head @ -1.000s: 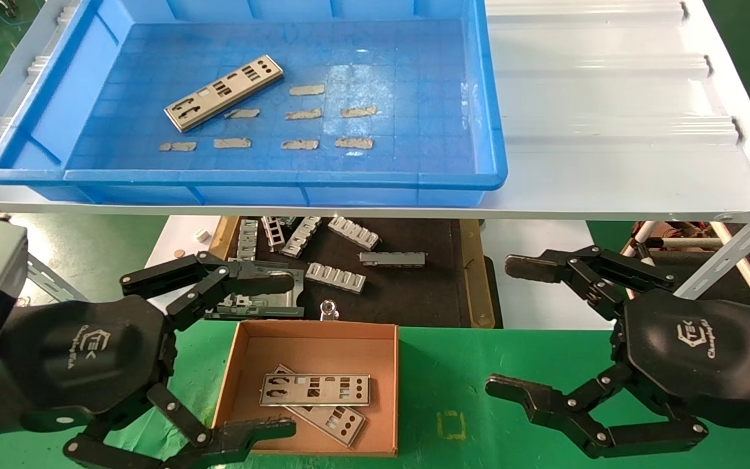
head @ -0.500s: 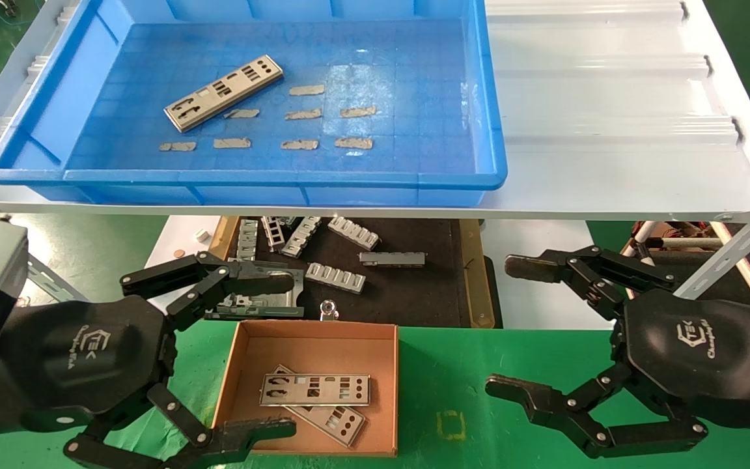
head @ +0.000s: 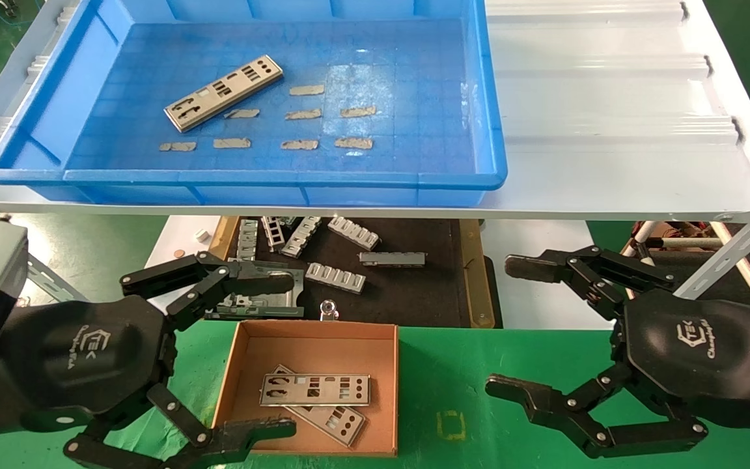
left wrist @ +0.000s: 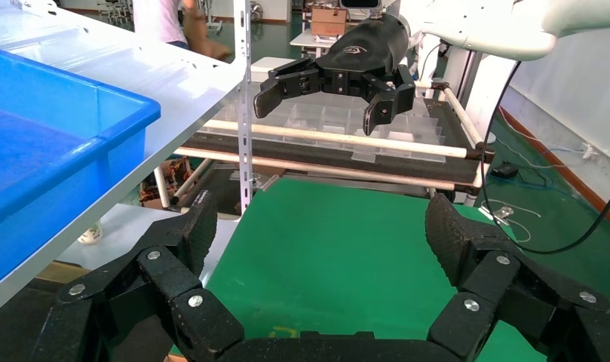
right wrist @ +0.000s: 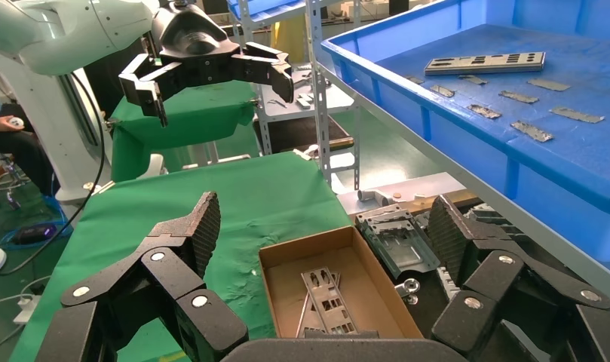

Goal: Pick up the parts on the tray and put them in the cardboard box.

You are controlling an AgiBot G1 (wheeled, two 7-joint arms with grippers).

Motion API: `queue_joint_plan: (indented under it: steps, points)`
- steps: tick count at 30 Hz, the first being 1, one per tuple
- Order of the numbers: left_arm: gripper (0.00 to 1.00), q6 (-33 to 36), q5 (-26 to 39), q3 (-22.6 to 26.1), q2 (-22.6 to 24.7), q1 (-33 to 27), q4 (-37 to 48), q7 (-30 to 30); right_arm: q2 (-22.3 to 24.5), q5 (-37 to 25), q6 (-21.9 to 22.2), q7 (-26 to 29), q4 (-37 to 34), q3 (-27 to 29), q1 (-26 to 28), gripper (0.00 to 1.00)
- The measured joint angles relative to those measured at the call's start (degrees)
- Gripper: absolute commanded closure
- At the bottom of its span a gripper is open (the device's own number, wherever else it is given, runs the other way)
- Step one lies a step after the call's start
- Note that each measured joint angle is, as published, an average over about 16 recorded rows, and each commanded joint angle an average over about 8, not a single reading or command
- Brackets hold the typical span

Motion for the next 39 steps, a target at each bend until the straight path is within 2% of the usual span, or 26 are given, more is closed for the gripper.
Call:
queue_joint_plan:
  steps: [39]
  points:
    - [0.0, 0.0, -0.01, 0.0, 0.0, 0.0, 0.0, 0.0, 0.0, 0.0, 0.0, 0.0, 0.0, 0.0, 0.0, 0.0]
